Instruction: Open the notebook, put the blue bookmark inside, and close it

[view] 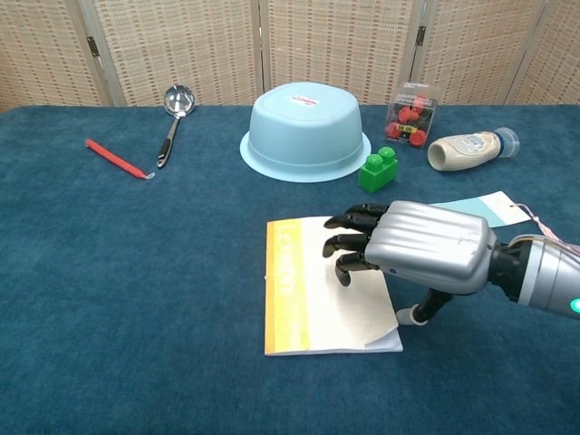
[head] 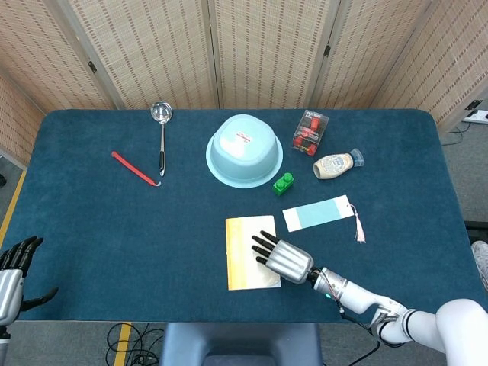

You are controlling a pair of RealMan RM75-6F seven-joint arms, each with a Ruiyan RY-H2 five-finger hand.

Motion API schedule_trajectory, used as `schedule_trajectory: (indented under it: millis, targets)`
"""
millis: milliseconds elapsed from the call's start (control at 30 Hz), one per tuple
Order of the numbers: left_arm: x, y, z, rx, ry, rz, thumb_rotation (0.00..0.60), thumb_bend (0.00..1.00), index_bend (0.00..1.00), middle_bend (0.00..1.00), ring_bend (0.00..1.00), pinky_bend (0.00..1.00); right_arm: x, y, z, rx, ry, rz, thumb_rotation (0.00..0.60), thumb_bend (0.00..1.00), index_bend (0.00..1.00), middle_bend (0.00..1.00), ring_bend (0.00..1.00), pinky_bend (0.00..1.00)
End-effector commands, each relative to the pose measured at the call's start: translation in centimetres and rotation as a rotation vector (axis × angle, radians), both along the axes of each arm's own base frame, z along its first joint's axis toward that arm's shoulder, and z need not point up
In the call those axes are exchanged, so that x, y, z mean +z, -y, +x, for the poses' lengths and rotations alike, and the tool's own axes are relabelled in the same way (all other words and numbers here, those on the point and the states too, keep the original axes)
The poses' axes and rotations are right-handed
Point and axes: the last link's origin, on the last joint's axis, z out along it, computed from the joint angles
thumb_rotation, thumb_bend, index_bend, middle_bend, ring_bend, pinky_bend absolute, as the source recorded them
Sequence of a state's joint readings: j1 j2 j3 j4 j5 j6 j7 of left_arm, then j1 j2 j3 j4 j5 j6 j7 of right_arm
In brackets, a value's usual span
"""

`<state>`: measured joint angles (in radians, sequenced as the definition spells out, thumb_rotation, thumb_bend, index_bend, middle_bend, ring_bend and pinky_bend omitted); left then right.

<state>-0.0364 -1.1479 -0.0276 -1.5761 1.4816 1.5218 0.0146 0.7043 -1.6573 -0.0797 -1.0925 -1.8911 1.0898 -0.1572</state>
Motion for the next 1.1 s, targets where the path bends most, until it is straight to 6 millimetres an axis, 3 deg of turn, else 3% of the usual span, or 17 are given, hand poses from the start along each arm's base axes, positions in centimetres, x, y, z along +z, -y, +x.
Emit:
schedule_trajectory:
  millis: [33,200,567,1100]
  targets:
    - [0.0,0.0,-0.1,0.002,0.001,0.000,0.600,0.16,0.13,0.12,0.13,0.18,-0.1,0.0,0.0,-0.001,-0.004,0.002,0.600,0.08,0.39,0.19,0.08,0.14]
    - [-0.1,0.0,-0.2,0.001,0.004,0.000,0.600,0.16,0.13,0.12,0.13,0.18,-0.4,0.0,0.3,0.003,-0.006,0.006,0.600,0.09,0.39,0.19,0.08,0.14]
    - [-0.1,0.1,-0.3,0.000,0.003,-0.007,0.600,0.16,0.13,0.11,0.13,0.18,-1.1,0.4,1.2,0.016,-0.006,0.010,0.600,0.25,0.41,0.19,0.08,0.14]
    - [0.0,0.3,-0.9,0.012,0.009,-0.009,0.600,0.16,0.13,0.11,0.13,0.18,-1.9,0.7,2.3,0.040,0.022,0.001,0.600,0.25,0.43,0.20,0.09,0.14]
